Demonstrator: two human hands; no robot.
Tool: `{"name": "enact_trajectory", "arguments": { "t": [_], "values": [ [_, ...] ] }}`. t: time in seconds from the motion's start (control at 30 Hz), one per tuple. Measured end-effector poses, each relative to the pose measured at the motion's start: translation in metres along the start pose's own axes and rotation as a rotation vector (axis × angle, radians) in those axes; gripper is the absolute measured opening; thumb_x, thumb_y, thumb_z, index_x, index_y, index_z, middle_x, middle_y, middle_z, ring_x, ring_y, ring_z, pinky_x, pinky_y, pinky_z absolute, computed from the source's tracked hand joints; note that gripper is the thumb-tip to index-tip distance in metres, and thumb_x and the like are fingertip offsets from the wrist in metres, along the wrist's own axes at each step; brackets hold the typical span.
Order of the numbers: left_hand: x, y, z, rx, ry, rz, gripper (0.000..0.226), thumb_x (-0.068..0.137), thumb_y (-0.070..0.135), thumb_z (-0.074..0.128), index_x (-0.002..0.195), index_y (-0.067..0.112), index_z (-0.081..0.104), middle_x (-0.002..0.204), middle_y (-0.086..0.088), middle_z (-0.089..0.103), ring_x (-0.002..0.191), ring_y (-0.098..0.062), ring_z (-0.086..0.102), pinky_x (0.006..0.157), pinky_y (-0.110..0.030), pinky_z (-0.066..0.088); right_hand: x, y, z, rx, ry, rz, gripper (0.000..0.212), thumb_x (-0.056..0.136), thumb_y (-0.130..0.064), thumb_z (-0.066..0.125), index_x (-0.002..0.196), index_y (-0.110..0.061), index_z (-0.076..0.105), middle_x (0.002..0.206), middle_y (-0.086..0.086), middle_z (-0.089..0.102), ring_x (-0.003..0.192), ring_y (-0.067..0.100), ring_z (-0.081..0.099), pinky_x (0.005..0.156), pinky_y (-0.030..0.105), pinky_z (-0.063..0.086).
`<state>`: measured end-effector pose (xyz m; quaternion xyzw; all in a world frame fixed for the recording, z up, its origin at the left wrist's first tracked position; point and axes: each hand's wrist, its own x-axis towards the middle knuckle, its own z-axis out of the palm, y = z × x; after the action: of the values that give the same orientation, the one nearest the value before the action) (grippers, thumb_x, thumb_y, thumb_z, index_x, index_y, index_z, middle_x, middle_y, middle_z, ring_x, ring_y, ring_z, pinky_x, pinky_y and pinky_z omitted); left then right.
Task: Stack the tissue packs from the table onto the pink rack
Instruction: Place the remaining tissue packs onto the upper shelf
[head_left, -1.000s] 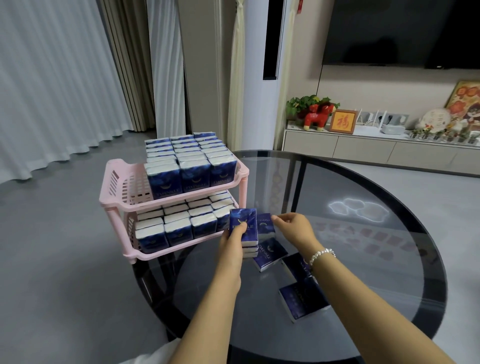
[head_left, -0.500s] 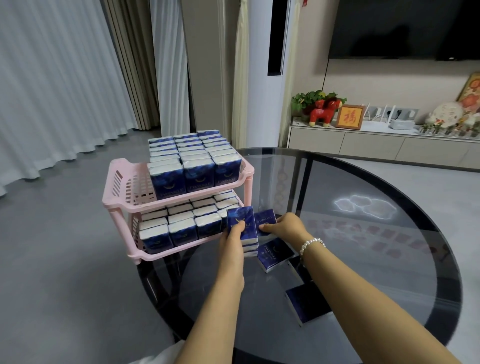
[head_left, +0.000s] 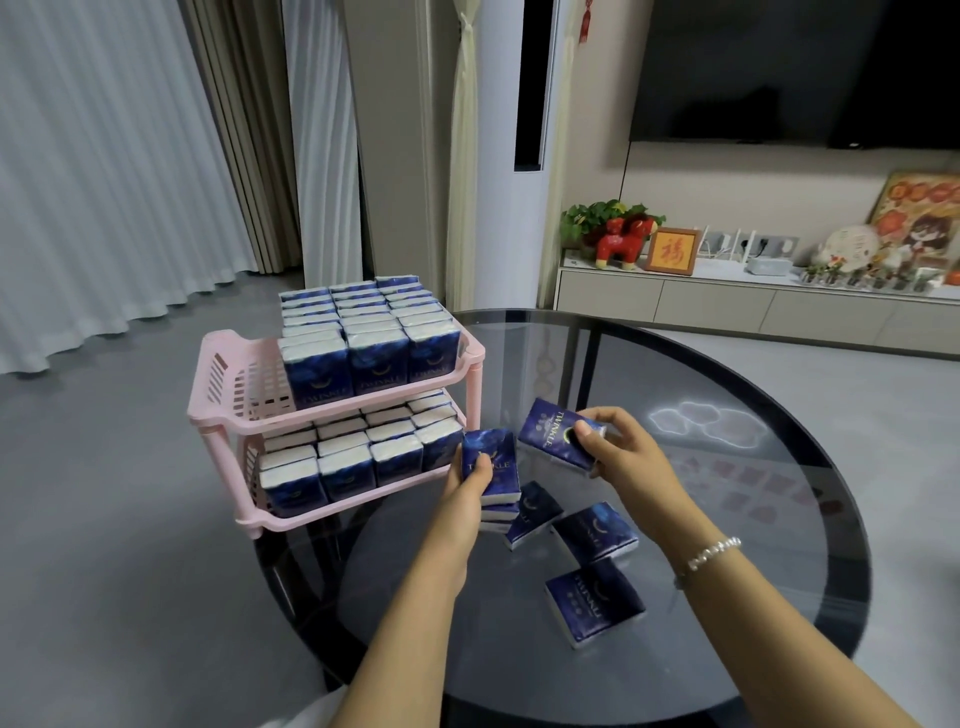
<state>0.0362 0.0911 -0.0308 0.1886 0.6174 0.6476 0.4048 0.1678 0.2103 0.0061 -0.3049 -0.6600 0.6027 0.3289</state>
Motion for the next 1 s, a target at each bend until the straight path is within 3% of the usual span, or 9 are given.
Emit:
{"name": "enact_trajectory", "arguments": {
  "t": [0.13,0.23,0.3,0.43,0.53,0.63,0.77,0.9,1.0],
  "values": [
    [-0.002,0.001,0.002,0.01,-0.004,-0.042,0.044,0.094,0.04,0.049,0.134,0.024,0.051,0.13,-0.005,0.06,0.124,-0.026,0.052,0.111,-0.048,0.033,-0.006,-0.01,0.0,0.0,-0.171,-0.038,0.02,0.095,-0.02,0.05,0.107,-0.021,0.065,0.09,0.005,0.067,0.08,0.012,0.063,0.076,0.025,0.05],
    [-0.003,0.002,0.004,-0.005,-0.007,-0.042,0.032,0.095,0.033,0.045,0.119,0.02,0.062,0.099,-0.002,0.072,0.093,-0.02,0.065,0.081,-0.034,0.049,-0.006,-0.017,0.006,-0.16,-0.224,-0.079,0.026,0.096,-0.021,0.05,0.114,-0.033,0.064,0.1,0.009,0.067,0.093,0.016,0.065,0.087,0.024,0.052],
    [-0.005,0.003,0.004,-0.038,-0.032,-0.047,0.027,0.095,0.03,0.044,0.111,0.02,0.064,0.085,0.001,0.073,0.078,-0.015,0.065,0.067,-0.029,0.046,-0.003,-0.021,0.013,-0.34,-0.208,-0.12,0.028,0.095,-0.025,0.053,0.118,-0.038,0.061,0.108,0.002,0.066,0.096,0.01,0.062,0.084,0.017,0.049],
    [-0.011,0.005,0.002,-0.05,-0.115,-0.047,0.036,0.094,0.048,0.045,0.1,0.023,0.07,0.084,0.002,0.076,0.083,-0.016,0.067,0.078,-0.033,0.048,0.004,-0.022,0.027,-0.661,-0.165,-0.238,0.033,0.092,-0.032,0.055,0.125,-0.03,0.059,0.106,-0.002,0.057,0.097,0.01,0.055,0.084,0.022,0.043],
    [-0.014,0.009,-0.002,-0.015,-0.172,-0.002,0.044,0.08,0.061,0.058,0.114,0.034,0.065,0.105,0.003,0.074,0.104,-0.018,0.066,0.098,-0.043,0.045,0.005,-0.023,0.038,-0.592,-0.147,-0.268,0.032,0.088,-0.034,0.061,0.12,-0.028,0.063,0.099,0.0,0.058,0.094,0.01,0.056,0.083,0.022,0.042],
    [-0.021,0.014,-0.01,-0.048,-0.209,0.012,0.038,0.083,0.042,0.064,0.119,0.03,0.063,0.107,-0.002,0.073,0.107,-0.024,0.065,0.1,-0.047,0.043,-0.002,-0.024,0.048,-0.394,-0.149,-0.21,0.035,0.085,-0.039,0.063,0.119,-0.03,0.063,0.103,-0.007,0.063,0.097,0.005,0.058,0.082,0.017,0.044],
    [-0.03,0.018,-0.045,-0.117,-0.161,0.048,0.044,0.075,0.041,0.066,0.115,0.021,0.066,0.107,-0.009,0.072,0.1,-0.026,0.064,0.093,-0.044,0.046,-0.013,-0.014,0.057,-0.119,-0.335,0.174,0.08,0.063,-0.071,0.067,0.131,-0.031,0.052,0.124,-0.005,0.06,0.113,0.014,0.057,0.094,0.029,0.048],
    [-0.041,0.016,-0.072,-0.087,-0.178,0.127,0.057,0.077,0.037,0.057,0.13,0.018,0.055,0.117,-0.005,0.069,0.105,-0.017,0.065,0.085,-0.031,0.05,-0.026,-0.005,0.077,0.033,-0.637,0.258,0.042,0.075,-0.046,0.068,0.114,-0.03,0.061,0.111,-0.001,0.07,0.107,0.02,0.064,0.092,0.032,0.05],
    [-0.045,0.011,-0.083,-0.032,-0.198,0.163,0.067,0.075,0.028,0.067,0.138,0.017,0.046,0.121,-0.003,0.067,0.106,-0.014,0.065,0.085,-0.025,0.051,-0.028,0.001,0.089,0.086,-0.673,0.188,0.048,0.077,-0.03,0.07,0.123,-0.024,0.057,0.113,-0.001,0.069,0.103,0.014,0.065,0.081,0.025,0.051]
  ]
}}
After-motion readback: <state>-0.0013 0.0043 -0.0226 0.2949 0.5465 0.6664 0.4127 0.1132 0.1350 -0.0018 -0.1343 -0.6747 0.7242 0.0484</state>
